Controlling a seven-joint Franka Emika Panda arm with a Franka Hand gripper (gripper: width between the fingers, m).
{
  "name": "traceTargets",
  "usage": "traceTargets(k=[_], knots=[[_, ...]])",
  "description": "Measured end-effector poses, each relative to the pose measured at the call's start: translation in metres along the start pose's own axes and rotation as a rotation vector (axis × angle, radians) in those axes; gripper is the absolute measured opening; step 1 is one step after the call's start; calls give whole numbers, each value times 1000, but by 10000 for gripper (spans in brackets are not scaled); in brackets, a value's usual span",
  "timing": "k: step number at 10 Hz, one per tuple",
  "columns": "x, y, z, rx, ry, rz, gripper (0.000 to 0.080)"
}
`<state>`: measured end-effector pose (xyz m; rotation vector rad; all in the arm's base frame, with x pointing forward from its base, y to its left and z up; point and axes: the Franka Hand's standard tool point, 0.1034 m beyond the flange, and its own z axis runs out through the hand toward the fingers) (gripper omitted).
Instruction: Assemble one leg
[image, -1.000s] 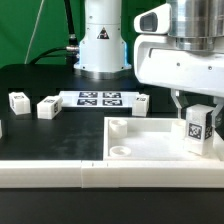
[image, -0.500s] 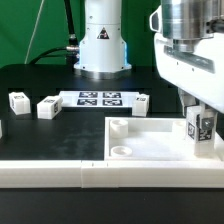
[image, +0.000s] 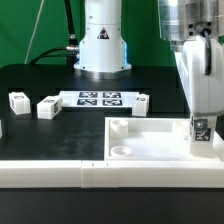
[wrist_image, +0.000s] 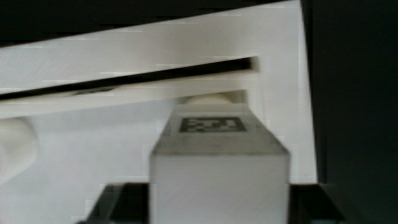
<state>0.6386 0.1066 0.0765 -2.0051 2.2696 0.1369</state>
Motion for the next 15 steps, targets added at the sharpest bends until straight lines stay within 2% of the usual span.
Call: traceTargets(k=[1, 2, 6, 9, 10, 12, 13, 15], knots=[[-1, 0, 0, -1, 1, -26, 478], [-2, 0, 1, -6, 4, -189, 610], [-8, 0, 4, -17, 23, -709, 648], [-12, 0, 2, -45, 39, -1026, 648], [-11, 1, 1, -72, 35, -1162, 648], [-12, -2, 4, -148, 14, -1368, 648], [-15, -5, 3, -139, 18, -1402, 648], [-14, -4, 3, -144, 10, -1529, 648]])
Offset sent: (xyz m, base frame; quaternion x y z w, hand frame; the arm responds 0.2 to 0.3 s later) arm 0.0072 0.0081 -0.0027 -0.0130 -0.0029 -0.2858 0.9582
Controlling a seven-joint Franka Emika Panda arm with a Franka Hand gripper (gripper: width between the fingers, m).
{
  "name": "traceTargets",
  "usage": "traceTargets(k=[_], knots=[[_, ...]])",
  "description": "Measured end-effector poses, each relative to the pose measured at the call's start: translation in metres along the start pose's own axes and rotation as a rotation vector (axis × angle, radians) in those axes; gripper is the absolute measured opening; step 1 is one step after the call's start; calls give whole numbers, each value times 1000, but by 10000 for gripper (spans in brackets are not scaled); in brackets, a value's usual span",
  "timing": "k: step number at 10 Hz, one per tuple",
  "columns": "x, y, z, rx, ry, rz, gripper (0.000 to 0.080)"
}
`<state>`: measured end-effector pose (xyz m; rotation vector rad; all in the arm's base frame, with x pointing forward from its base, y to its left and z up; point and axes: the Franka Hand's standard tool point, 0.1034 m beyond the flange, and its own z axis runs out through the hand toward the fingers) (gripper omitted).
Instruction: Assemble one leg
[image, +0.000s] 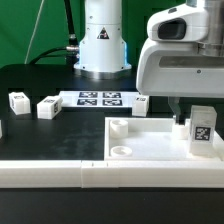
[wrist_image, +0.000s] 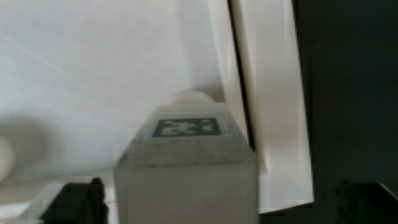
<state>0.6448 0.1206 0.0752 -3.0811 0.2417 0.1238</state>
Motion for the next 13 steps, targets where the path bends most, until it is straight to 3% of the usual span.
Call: traceTargets(k=[3, 5, 9, 12, 13], knots=[[0, 0, 1, 0, -1, 14, 640], [0, 1, 1, 0, -1, 15, 294], [0, 3, 2, 2, 0, 90, 291], [3, 8, 3, 42, -3, 557, 292], [2, 8, 4, 43, -3, 623, 292]])
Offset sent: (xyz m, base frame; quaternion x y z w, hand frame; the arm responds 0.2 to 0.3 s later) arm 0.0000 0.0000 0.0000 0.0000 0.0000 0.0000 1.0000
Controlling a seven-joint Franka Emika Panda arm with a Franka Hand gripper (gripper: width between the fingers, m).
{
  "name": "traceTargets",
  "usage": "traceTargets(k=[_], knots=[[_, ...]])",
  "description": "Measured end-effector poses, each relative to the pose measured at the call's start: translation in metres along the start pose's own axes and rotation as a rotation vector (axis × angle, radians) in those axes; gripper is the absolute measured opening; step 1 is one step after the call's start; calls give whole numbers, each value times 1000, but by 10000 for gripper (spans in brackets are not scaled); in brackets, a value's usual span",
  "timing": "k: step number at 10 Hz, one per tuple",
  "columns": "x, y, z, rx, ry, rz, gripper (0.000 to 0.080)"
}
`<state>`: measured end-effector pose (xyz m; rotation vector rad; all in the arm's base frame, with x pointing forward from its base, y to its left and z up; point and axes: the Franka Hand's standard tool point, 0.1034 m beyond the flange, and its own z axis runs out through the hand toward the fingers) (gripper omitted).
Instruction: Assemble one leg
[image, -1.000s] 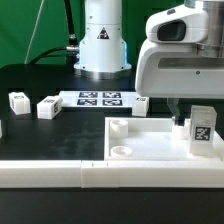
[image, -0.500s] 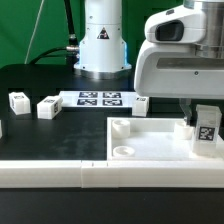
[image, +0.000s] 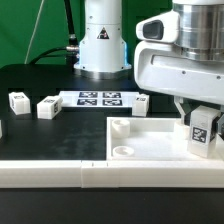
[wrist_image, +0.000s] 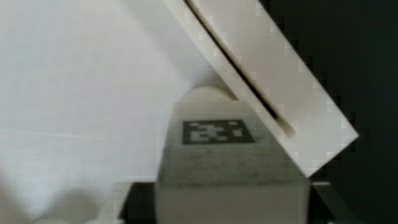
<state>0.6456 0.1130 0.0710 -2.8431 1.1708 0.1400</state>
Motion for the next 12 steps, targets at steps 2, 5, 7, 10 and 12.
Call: traceTargets(k=[2, 5, 7, 10, 12], knots=[[0, 0, 0, -1, 2, 253, 292], [-3, -1, 0, -2, 6, 635, 292], [-3, -1, 0, 0, 5, 806, 292], [-2, -1, 0, 3, -3, 761, 292], [-3, -2, 0, 5, -5, 679, 587]])
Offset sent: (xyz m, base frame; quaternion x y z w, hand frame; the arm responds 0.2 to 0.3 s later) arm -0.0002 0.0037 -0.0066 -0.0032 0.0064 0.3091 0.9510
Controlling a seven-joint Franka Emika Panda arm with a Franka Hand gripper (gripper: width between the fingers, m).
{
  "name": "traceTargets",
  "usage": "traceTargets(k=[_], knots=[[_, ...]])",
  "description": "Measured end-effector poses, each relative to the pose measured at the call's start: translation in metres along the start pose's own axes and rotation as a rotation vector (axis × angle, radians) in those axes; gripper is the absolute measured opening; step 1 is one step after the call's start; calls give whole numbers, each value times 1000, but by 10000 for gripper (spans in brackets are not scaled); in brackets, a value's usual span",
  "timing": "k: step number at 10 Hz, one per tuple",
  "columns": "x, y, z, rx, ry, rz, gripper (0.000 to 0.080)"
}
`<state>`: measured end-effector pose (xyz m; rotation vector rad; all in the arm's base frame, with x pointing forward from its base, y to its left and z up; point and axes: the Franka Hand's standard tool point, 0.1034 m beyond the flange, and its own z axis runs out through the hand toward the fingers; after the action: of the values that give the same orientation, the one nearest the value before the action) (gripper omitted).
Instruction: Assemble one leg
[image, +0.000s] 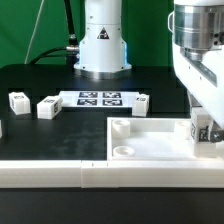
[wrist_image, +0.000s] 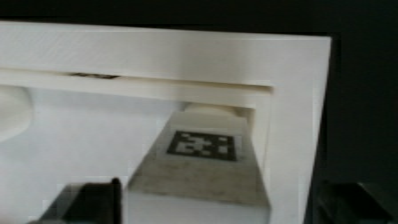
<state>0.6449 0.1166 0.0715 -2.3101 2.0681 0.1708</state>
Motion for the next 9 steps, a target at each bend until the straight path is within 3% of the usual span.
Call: traceTargets(k=[3, 9], knots=[[-4, -1, 1, 8, 14, -406, 646], [-5, -6, -1, -7, 78, -1086, 648]])
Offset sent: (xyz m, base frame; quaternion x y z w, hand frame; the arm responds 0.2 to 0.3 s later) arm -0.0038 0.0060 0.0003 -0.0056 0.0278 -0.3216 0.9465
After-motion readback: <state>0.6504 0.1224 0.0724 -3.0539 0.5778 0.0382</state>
